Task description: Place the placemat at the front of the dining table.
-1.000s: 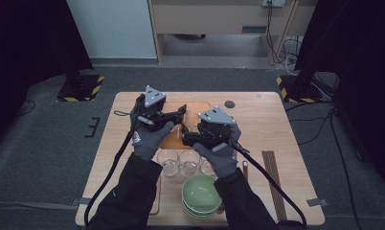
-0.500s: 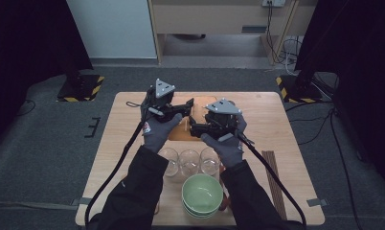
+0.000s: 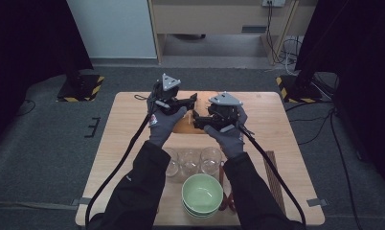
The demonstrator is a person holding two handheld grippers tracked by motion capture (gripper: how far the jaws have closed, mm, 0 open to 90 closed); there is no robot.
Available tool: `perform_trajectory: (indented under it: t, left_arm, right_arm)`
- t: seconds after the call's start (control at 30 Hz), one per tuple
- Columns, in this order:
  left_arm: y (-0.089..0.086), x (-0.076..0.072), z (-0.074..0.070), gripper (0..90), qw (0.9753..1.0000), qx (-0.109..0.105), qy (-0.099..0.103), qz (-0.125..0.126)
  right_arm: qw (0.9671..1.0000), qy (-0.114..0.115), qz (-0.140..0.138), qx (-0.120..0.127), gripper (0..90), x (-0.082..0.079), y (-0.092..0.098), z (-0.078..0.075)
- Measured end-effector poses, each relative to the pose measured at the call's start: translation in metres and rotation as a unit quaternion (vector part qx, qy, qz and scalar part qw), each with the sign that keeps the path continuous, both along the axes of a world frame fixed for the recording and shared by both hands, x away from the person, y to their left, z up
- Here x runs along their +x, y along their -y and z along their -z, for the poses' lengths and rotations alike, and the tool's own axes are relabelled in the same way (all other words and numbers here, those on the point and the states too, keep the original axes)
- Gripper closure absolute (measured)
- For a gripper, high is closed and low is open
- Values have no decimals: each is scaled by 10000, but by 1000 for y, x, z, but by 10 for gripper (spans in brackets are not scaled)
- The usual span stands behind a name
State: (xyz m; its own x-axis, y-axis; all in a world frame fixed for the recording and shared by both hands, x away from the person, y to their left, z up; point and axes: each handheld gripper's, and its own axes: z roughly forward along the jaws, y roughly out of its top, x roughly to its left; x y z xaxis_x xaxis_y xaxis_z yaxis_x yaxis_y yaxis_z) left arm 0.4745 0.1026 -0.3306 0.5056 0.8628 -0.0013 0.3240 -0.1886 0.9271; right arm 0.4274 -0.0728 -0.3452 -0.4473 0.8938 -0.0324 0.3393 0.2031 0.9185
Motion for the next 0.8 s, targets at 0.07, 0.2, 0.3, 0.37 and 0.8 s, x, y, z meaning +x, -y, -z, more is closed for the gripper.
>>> perform_trajectory:
  t: [0.07, 0.2, 0.3, 0.37, 0.8]
  left_arm:
    - [0, 5, 4, 244, 10000, -9, -54, 14]
    - [1, 13, 10, 244, 10000, -15, -90, 7]
    - [1, 20, 15, 244, 9999, -5, -115, -22]
    - [1, 25, 20, 244, 9999, -51, -150, -36]
    - [1, 52, 52, 244, 9989, 24, -462, -110]
  right_arm:
    - [10000, -45, 10, -14, 63, 4, 1, 3]
    - [10000, -76, 3, -10, 63, 13, 2, 10]
    - [9999, -126, -1, -26, 63, 20, 1, 13]
    - [9999, -154, 0, -36, 66, 25, 1, 16]
    - [9990, -407, 34, -168, 71, 54, -2, 47]
